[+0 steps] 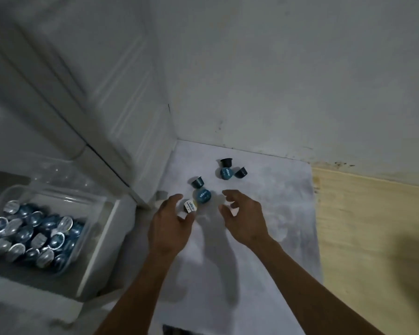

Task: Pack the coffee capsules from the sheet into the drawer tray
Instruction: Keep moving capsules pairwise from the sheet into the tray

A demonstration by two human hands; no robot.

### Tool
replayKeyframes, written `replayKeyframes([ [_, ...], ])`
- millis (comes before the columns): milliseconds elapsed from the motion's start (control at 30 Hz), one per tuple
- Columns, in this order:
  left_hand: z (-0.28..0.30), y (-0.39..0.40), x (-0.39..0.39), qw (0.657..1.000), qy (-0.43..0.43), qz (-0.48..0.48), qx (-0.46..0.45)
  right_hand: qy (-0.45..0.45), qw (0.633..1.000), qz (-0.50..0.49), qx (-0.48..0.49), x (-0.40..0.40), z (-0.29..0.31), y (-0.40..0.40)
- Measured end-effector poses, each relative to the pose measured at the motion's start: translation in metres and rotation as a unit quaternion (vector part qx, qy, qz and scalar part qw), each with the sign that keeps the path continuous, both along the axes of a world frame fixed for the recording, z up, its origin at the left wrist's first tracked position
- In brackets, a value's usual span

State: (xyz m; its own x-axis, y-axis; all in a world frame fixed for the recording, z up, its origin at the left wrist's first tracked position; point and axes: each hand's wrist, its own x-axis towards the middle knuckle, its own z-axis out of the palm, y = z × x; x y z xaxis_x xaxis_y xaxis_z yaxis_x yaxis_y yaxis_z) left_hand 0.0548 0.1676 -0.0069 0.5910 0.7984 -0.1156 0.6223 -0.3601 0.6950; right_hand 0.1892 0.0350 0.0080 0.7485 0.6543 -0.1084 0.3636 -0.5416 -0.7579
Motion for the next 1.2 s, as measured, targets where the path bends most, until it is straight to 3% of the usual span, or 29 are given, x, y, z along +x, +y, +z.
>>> replayKeyframes([
  [133, -0.039, -0.007, 0.006, 1.0, 0.001, 0.023, -0.007, -0.051, 0.996, 0.073, 0.006, 0.007, -0.04, 0.025],
  [533, -0.083, -0.014, 0.009, 0.994, -0.027, 0.09, 0.062, -0.231, 0.966, 0.077, 0.089, 0.003, -0.128, 0.041],
  [733, -0.089, -0.011, 0.012, 0.986, -0.086, 0.07, 0.121, -0.238, 0.966, 0.072, 0.068, 0.007, -0.134, 0.047],
  [967, -0.092, -0.012, 0.011, 0.979, -0.147, 0.08, 0.118, -0.226, 0.965, 0.062, 0.116, 0.006, -0.128, 0.044],
  [1200, -0.025, -0.034, -0.018, 0.971, -0.204, 0.09, 0.087, -0.167, 0.97, 0.01, 0.179, -0.023, -0.068, 0.012],
])
